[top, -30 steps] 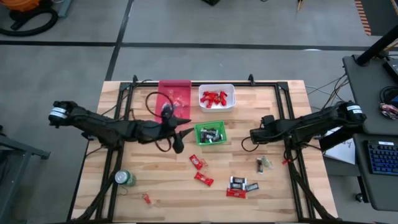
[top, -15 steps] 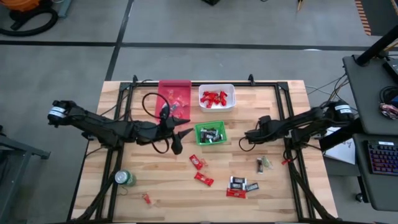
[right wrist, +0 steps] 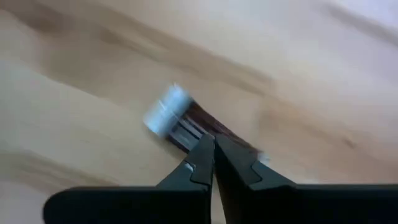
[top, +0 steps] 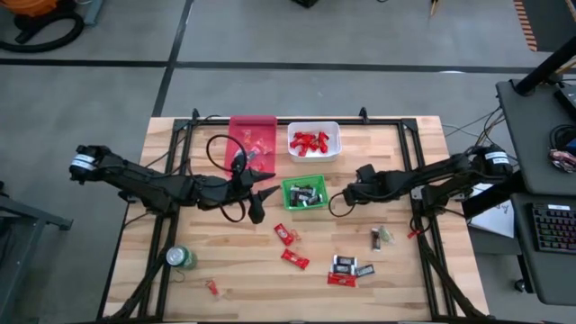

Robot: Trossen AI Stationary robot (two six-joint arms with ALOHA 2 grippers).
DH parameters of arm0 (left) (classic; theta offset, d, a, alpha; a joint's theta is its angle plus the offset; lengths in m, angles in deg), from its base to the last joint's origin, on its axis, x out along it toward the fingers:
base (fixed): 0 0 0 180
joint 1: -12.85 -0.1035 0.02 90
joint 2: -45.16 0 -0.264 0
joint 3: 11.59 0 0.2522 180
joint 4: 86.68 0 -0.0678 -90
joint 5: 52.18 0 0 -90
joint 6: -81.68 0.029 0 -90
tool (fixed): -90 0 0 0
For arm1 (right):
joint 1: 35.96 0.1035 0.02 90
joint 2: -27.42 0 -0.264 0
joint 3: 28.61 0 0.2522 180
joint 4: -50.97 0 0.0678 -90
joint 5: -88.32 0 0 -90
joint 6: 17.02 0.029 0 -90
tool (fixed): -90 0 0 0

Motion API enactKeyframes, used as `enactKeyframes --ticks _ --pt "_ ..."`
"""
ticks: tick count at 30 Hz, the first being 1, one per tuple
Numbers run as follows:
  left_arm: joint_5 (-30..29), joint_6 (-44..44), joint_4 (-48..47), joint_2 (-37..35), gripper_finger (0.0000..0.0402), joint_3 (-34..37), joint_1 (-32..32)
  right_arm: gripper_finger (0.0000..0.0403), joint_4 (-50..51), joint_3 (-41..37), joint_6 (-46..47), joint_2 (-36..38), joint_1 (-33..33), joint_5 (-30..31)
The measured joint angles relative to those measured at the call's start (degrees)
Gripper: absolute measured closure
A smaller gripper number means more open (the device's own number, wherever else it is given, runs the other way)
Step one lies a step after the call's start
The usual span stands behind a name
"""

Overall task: Sort candy
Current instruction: Put the brown chocolate bar into the green bin

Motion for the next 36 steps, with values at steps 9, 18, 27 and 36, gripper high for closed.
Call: enactKeyframes --ticks 9,18,27,36 --pt "0.0 0.0 0.0 0.0 0.0240 0.0 0.1 0.0394 -3.1 -0.2 -14.0 1.0 0.5 2.6" --pt "0.0 -0.1 0.0 0.0 0.0240 0.0 0.4 0.0394 -16.4 -2.2 -36.0 1.7 -5.6 -10.2" --pt "0.0 -0.2 0.0 0.0 0.0240 0.0 1.0 0.0394 -3.1 -1.6 -22.5 3.6 -9.3 -4.1" --pt "0.0 -0.3 0.0 0.0 0.0240 0.0 1.0 0.0394 -4.2 -3.6 -17.9 1.3 -9.8 -10.7"
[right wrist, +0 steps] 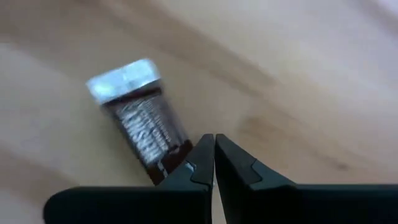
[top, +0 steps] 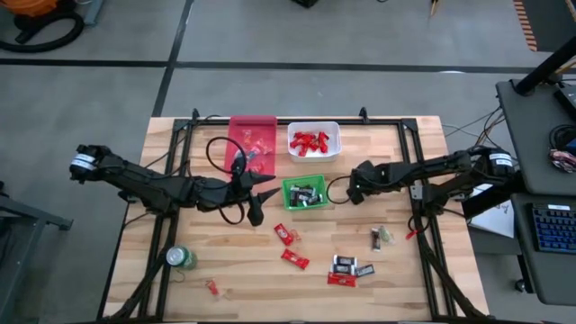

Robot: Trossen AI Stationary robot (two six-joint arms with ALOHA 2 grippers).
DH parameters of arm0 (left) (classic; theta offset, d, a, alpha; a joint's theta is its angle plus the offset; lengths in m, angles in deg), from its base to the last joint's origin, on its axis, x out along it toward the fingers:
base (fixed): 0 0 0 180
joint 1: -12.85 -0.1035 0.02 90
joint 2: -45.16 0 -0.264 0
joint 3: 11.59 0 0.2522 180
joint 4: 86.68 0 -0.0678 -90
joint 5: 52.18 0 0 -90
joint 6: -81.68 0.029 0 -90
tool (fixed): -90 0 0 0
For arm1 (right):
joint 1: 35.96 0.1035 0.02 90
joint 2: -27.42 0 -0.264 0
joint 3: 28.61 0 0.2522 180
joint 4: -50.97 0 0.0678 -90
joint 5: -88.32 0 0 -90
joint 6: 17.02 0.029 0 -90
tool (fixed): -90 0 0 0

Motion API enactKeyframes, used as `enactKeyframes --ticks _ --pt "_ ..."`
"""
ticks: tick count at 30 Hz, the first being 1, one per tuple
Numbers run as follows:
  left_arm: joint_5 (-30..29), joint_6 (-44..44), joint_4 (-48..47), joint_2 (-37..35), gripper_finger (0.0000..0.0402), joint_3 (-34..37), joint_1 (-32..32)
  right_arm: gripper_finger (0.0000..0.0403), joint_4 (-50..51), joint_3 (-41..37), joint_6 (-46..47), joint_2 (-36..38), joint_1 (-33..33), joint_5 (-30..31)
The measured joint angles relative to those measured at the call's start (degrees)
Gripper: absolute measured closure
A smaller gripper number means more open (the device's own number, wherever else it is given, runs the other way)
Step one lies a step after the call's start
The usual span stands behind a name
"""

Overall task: Sort candy
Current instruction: Put the brown chocolate bar into the green bin

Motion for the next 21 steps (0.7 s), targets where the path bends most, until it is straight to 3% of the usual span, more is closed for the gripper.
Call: enactKeyframes --ticks 3,7,11,14,17,21 --pt "0.0 0.0 0.0 0.0 0.0240 0.0 0.0 0.0394 -6.8 0.0 -0.2 0.0 2.8 -2.9" --pt "0.0 0.0 0.0 0.0 0.0240 0.0 0.0 0.0394 -8.2 0.0 -0.3 0.1 3.8 -2.0" --pt "0.0 -0.3 0.0 0.0 0.0240 0.0 0.0 0.0394 -9.3 -0.1 -0.4 0.1 4.7 5.1" --pt "0.0 -0.4 0.0 0.0 0.0240 0.0 0.0 0.0394 -15.6 -1.2 -4.2 0.2 5.5 10.0" --pt "0.0 -0.4 0.0 0.0 0.0240 0.0 0.0 0.0394 -25.1 -2.9 -8.1 0.2 5.7 7.1" --pt "0.0 -0.4 0.0 0.0 0.0240 0.0 0.0 0.0394 -30.5 -3.9 -10.3 0.1 5.8 -3.1"
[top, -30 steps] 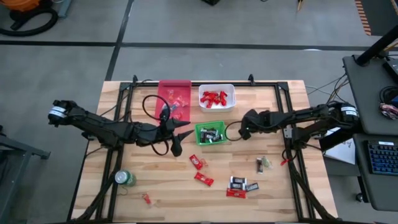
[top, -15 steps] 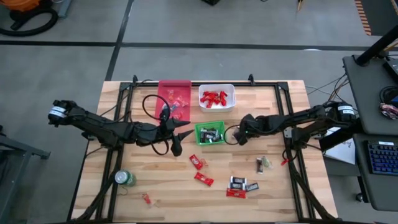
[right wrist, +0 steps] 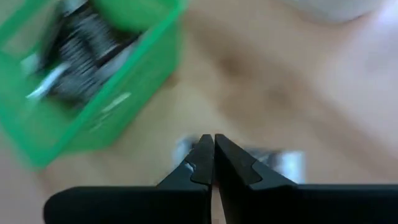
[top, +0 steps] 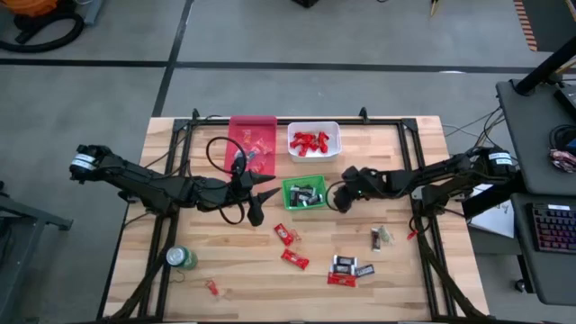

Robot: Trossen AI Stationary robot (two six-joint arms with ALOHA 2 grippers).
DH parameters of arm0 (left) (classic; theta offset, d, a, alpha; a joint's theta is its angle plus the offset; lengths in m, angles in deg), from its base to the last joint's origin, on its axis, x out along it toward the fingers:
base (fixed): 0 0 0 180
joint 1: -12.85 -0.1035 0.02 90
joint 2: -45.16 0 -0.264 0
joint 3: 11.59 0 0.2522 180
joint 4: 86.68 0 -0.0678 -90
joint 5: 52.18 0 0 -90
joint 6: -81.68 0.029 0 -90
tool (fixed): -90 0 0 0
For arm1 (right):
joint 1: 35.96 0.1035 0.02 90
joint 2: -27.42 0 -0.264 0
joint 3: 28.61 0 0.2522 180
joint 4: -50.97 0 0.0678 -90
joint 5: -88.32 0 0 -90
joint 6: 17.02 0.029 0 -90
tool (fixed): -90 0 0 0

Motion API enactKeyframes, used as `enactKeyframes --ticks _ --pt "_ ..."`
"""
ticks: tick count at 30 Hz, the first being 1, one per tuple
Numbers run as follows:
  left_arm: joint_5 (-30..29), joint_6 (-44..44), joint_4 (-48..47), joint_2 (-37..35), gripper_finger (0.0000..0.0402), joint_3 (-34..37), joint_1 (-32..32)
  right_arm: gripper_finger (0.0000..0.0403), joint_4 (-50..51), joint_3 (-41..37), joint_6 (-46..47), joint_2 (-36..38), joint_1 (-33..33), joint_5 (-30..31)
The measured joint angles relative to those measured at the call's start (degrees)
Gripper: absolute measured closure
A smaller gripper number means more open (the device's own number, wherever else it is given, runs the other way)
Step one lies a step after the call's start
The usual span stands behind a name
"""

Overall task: Sort candy
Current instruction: Put the brown chocolate bar into the green bin

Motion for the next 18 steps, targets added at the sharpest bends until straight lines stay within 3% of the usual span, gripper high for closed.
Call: enactKeyframes --ticks 4,9,18 --pt "0.0 0.0 0.0 0.0 0.0240 0.0 0.0 0.0394 2.9 0.0 1.4 0.2 0.2 -7.9" --pt "0.0 0.0 -0.1 0.0 0.0240 0.0 0.0 0.0394 10.0 0.9 4.5 0.7 0.0 -8.2" --pt "0.0 0.4 -0.1 0.0 0.0240 0.0 0.0 0.0394 10.3 0.7 2.2 0.6 -3.0 8.9"
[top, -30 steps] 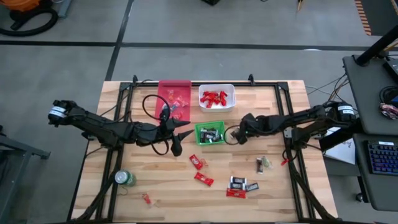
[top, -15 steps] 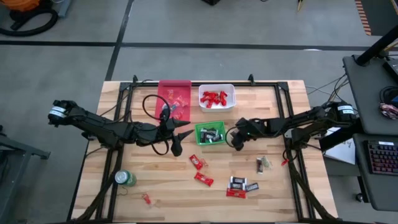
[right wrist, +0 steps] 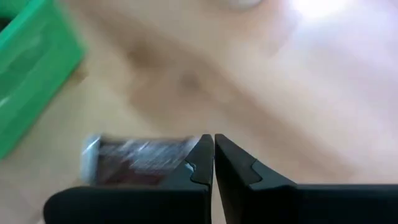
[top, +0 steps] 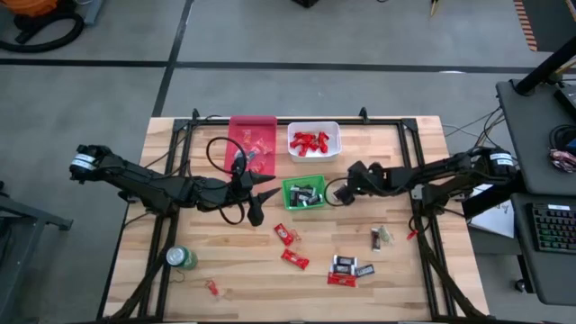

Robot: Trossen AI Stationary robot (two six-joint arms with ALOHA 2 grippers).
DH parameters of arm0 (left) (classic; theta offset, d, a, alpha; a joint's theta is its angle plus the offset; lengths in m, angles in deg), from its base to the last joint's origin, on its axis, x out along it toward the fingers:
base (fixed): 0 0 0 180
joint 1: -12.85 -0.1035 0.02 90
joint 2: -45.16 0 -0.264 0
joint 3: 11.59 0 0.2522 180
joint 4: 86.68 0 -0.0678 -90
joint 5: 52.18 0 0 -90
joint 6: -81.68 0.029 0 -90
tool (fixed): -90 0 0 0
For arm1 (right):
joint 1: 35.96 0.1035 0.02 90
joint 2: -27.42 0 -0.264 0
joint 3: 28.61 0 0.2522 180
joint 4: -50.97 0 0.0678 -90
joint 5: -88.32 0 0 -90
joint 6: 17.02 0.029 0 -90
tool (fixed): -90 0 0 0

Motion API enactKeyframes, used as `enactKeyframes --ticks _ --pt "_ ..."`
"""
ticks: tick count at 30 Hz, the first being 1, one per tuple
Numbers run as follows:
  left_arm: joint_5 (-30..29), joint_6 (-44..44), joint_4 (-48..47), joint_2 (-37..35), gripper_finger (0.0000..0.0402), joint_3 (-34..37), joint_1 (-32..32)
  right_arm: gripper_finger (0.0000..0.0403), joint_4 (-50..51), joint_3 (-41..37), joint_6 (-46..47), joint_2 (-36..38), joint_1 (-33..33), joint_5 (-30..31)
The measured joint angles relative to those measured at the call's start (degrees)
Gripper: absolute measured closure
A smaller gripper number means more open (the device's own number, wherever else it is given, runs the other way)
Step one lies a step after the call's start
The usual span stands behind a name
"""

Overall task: Sort candy
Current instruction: Put the brown chocolate bar into the green bin

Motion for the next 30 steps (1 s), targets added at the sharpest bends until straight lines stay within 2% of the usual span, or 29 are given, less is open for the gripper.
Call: enactKeyframes --ticks 2,4,9,11,18,23,27,30 --pt "0.0 -0.2 0.0 0.0 0.0240 0.0 0.0 0.0394 -0.2 0.5 -1.4 0.1 -0.1 3.2" --pt "0.0 -0.8 0.0 0.0 0.0240 0.0 0.0 0.0394 -0.8 1.4 -2.3 0.4 0.0 2.9" --pt "0.0 -1.2 0.0 0.0 0.0240 0.0 0.0 0.0394 -6.4 2.2 -2.5 0.2 0.9 -11.0" --pt "0.0 -1.3 0.0 0.0 0.0240 0.0 0.0 0.0394 -6.9 2.2 -1.8 -0.1 2.2 -13.1" --pt "0.0 -1.3 -0.3 0.0 0.0240 0.0 0.0 0.0394 -5.3 2.0 0.8 -2.2 5.7 -12.7" --pt "0.0 -0.9 -0.4 0.0 0.0240 0.0 0.0 0.0394 -5.4 1.9 1.7 -5.1 5.6 -7.8" --pt "0.0 -0.9 -0.1 0.0 0.0240 0.0 0.0 0.0394 -4.3 2.1 1.2 -5.9 5.7 -9.1" --pt "0.0 -1.2 -0.2 0.0 0.0240 0.0 0.0 0.0394 2.3 2.2 0.8 -4.4 5.5 -10.3"
